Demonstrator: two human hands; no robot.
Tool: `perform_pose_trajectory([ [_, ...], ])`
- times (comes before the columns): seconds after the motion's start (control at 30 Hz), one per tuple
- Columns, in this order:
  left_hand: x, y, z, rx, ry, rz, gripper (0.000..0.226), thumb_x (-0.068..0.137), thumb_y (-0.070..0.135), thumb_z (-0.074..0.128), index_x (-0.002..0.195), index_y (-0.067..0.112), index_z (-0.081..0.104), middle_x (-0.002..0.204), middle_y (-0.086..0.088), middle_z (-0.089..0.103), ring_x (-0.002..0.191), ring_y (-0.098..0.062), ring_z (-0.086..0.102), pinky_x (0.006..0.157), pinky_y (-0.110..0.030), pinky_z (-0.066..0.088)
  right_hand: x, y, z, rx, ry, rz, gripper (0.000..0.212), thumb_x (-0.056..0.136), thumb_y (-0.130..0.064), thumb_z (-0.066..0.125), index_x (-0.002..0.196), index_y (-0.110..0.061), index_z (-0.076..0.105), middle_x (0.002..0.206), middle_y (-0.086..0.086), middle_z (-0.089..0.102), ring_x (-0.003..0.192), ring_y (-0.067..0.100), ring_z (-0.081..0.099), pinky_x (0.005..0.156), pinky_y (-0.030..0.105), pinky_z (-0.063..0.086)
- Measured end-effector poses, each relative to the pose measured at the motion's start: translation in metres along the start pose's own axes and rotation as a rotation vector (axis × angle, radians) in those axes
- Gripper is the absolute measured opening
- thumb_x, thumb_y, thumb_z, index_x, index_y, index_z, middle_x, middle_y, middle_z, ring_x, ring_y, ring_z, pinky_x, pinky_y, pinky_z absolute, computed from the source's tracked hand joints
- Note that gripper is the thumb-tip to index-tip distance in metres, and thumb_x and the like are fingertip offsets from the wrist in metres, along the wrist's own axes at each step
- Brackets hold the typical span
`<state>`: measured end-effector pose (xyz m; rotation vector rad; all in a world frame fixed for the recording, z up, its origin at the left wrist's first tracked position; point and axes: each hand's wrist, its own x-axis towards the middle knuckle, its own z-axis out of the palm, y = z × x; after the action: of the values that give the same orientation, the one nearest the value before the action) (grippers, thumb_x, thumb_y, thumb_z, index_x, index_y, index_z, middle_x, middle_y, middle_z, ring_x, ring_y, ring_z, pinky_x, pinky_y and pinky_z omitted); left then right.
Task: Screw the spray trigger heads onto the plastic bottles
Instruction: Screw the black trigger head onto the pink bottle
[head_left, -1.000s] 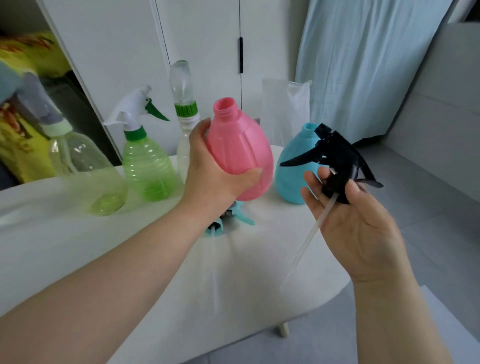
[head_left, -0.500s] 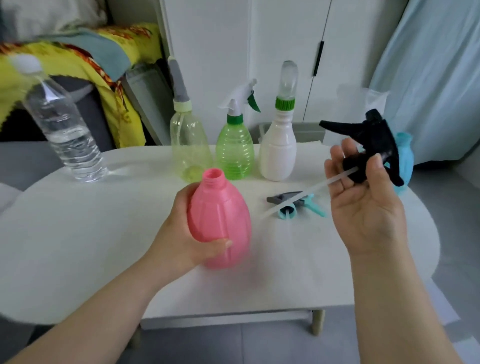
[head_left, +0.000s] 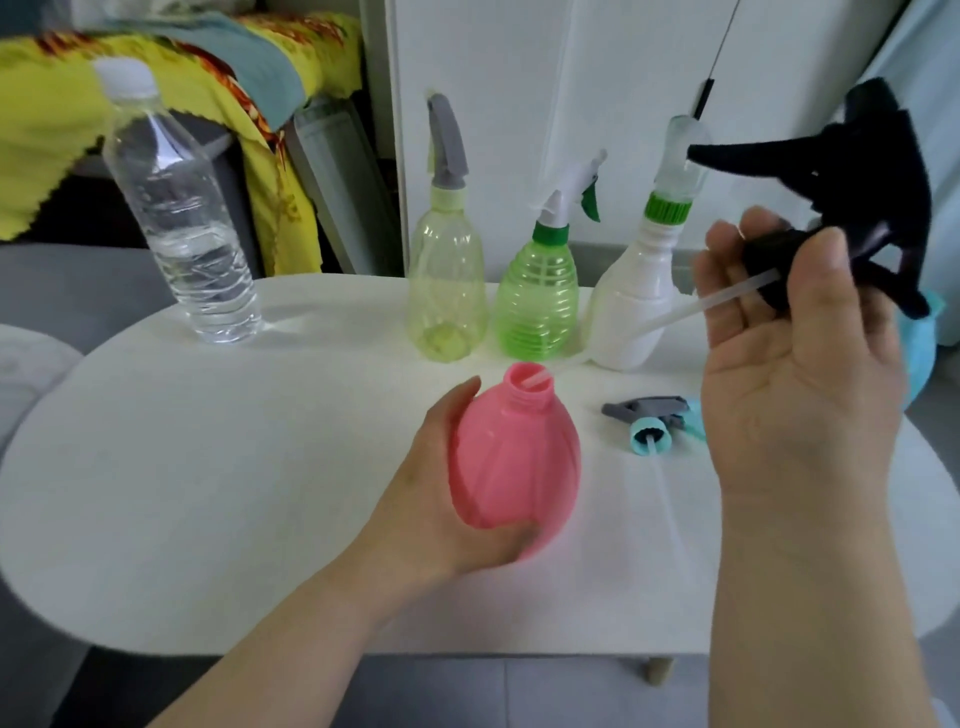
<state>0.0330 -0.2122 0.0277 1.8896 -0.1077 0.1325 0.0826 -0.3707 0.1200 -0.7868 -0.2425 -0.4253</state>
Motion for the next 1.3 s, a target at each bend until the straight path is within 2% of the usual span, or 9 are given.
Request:
perform_pose_trajectory([
  [0.1, 0.0, -0.004, -0.001, -0.01, -0.044, -0.003, 0.099, 0.038, 0.039, 0.078, 0.099, 0.075, 0.009, 0.109, 0.041, 0.029, 0.093, 0.03, 0.036, 0.065, 0.003, 0.041, -0.004, 0.005, 0.006, -0.124, -0.121, 0.027, 0.012, 0.079, -0.014, 0.05, 0.091, -0.012, 0.051, 0.073, -0.006, 0.071, 0.078, 0.014, 0.067, 0.077, 0.026, 0.054],
  [0.2, 0.001, -0.008, 0.003, 0.013, -0.068, -0.01, 0.101, 0.042, 0.037, 0.081, 0.098, 0.075, 0.006, 0.108, 0.042, 0.027, 0.095, 0.025, 0.039, 0.065, -0.002, 0.043, -0.013, 0.02, 0.011, -0.409, -0.321, 0.11, 0.027, 0.074, -0.012, 0.055, 0.1, -0.008, 0.053, 0.075, -0.012, 0.072, 0.079, 0.006, 0.067, 0.074, 0.018, 0.052],
  [0.3, 0.004, -0.01, 0.004, 0.025, -0.015, -0.004, 0.094, 0.041, 0.036, 0.08, 0.094, 0.072, 0.012, 0.104, 0.037, 0.033, 0.089, 0.032, 0.036, 0.062, 0.002, 0.04, -0.025, 0.036, 0.006, -0.554, -0.47, 0.204, 0.028, 0.07, -0.015, 0.06, 0.097, -0.022, 0.055, 0.08, -0.017, 0.072, 0.085, 0.003, 0.067, 0.072, 0.015, 0.05],
  [0.57, 0.007, -0.008, 0.002, 0.077, 0.04, 0.006, 0.09, 0.034, 0.044, 0.075, 0.091, 0.075, 0.013, 0.093, 0.056, 0.031, 0.089, 0.033, 0.034, 0.061, 0.007, 0.035, -0.02, 0.038, -0.009, -0.535, -0.595, 0.343, 0.023, 0.074, -0.021, 0.059, 0.084, -0.039, 0.069, 0.089, -0.017, 0.073, 0.094, 0.005, 0.066, 0.076, 0.011, 0.048],
  [0.7, 0.009, -0.009, 0.004, 0.108, 0.055, -0.013, 0.091, 0.034, 0.042, 0.074, 0.089, 0.077, 0.009, 0.097, 0.04, 0.036, 0.085, 0.036, 0.032, 0.058, 0.008, 0.034, -0.021, 0.041, -0.006, -0.602, -0.619, 0.35, 0.021, 0.07, -0.025, 0.064, 0.079, -0.043, 0.067, 0.086, -0.019, 0.073, 0.094, 0.003, 0.066, 0.079, 0.015, 0.05],
  [0.93, 0.009, -0.012, 0.005, 0.12, 0.045, -0.017, 0.097, 0.038, 0.039, 0.078, 0.082, 0.082, 0.003, 0.095, 0.037, 0.034, 0.082, 0.037, 0.032, 0.058, 0.009, 0.033, -0.027, 0.045, 0.002, -0.754, -0.529, 0.215, 0.029, 0.066, -0.013, 0.075, 0.074, -0.026, 0.051, 0.074, -0.008, 0.064, 0.083, 0.015, 0.065, 0.074, 0.021, 0.051],
  [1.03, 0.009, -0.012, 0.005, 0.11, 0.042, -0.031, 0.096, 0.037, 0.04, 0.077, 0.081, 0.082, 0.003, 0.095, 0.037, 0.034, 0.081, 0.034, 0.035, 0.056, 0.008, 0.034, -0.029, 0.047, 0.003, -0.815, -0.554, 0.223, 0.028, 0.068, -0.02, 0.073, 0.081, -0.027, 0.049, 0.08, -0.01, 0.065, 0.082, 0.005, 0.063, 0.071, 0.014, 0.049],
  [1.17, 0.009, -0.011, 0.003, 0.074, 0.031, -0.032, 0.088, 0.034, 0.044, 0.072, 0.088, 0.077, 0.011, 0.099, 0.035, 0.038, 0.084, 0.032, 0.037, 0.056, 0.006, 0.036, -0.023, 0.037, -0.01, -0.79, -0.773, 0.397, 0.034, 0.074, -0.031, 0.061, 0.105, -0.039, 0.051, 0.107, -0.023, 0.064, 0.107, -0.007, 0.054, 0.091, 0.018, 0.044],
  [1.3, 0.01, -0.012, 0.003, 0.051, 0.016, -0.018, 0.088, 0.037, 0.039, 0.075, 0.091, 0.075, 0.015, 0.101, 0.036, 0.037, 0.087, 0.032, 0.036, 0.059, 0.006, 0.036, -0.018, 0.035, -0.018, -0.644, -0.749, 0.369, 0.026, 0.077, -0.02, 0.053, 0.098, -0.033, 0.058, 0.092, -0.028, 0.069, 0.098, -0.007, 0.06, 0.079, 0.007, 0.044],
])
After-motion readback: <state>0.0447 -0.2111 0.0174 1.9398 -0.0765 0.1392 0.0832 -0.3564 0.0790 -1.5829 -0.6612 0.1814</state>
